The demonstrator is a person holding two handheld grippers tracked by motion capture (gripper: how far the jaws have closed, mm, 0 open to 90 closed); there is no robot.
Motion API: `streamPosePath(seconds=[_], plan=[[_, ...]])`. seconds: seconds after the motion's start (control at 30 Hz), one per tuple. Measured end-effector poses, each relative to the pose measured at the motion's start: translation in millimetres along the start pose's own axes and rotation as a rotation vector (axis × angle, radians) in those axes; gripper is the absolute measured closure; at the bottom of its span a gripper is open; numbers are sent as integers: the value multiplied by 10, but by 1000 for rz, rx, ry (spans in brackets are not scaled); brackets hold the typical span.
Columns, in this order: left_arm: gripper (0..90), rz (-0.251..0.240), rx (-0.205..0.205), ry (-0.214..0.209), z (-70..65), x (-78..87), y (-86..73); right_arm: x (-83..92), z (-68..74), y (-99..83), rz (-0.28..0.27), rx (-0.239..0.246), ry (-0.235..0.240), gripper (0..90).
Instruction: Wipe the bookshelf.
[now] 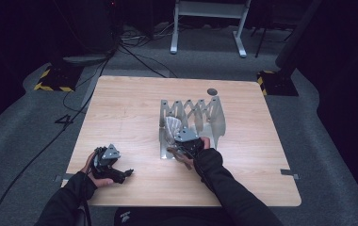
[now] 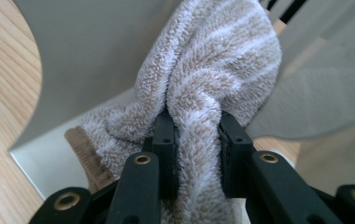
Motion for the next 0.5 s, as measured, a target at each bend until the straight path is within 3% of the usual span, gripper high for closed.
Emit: streamPosePath(seconds=[0.23,0.43,0.5], plan=[[41,1,-3,0,2,0,2,94,-148,-66,0,-26,-36,730],[41,0,-1,-2,1,-1,2,249,-259,-32,-36,-63,-39,734],[41,0,-2,-2,1,-2,3,343,-280,-14,-68,-58,-68,734]])
Point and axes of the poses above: each handheld gripper's, and its own axes: x roughly backward along the jaws, y roughly out of its top, z roughly to its left, the point moved 4 cm from there along -x, roughly forward along the jaws, and after that the axes turned 15 degrees about z, right-handed, at the moved point
